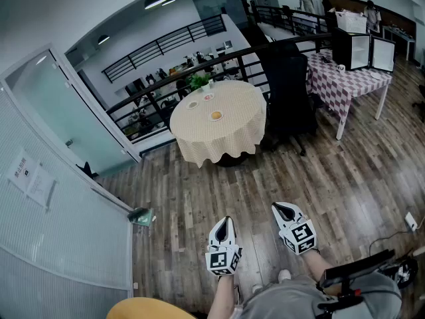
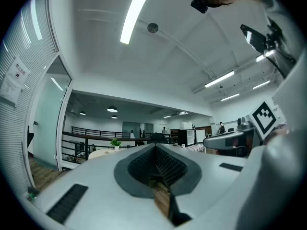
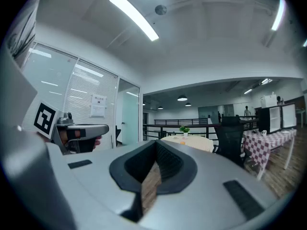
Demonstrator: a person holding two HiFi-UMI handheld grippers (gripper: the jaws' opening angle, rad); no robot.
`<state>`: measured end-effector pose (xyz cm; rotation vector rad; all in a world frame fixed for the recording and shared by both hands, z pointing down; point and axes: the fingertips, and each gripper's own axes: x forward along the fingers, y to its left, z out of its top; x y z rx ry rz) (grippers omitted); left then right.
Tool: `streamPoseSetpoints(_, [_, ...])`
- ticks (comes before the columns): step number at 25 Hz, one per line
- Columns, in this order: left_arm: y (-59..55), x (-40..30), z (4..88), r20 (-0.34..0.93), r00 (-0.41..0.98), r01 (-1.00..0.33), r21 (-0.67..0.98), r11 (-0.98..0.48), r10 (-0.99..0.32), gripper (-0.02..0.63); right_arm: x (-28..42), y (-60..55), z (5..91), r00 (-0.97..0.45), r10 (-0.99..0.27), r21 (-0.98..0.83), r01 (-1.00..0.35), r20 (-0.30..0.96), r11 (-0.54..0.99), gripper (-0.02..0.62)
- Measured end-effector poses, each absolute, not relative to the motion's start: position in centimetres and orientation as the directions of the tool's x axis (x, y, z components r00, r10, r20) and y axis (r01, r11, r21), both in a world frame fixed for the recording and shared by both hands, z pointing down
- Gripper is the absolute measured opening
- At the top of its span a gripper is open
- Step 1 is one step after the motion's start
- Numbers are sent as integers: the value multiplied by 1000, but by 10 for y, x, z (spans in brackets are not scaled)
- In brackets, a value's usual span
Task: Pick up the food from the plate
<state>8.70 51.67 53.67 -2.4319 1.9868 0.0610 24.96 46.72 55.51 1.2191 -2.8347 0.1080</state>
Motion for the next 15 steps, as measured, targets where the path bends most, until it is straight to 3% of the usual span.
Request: streamPoseSetpoints(15, [466,123,537,-51,171,-984,42,-173,-984,9,281,406,561,-696,-716,-22,-718,58,696,15])
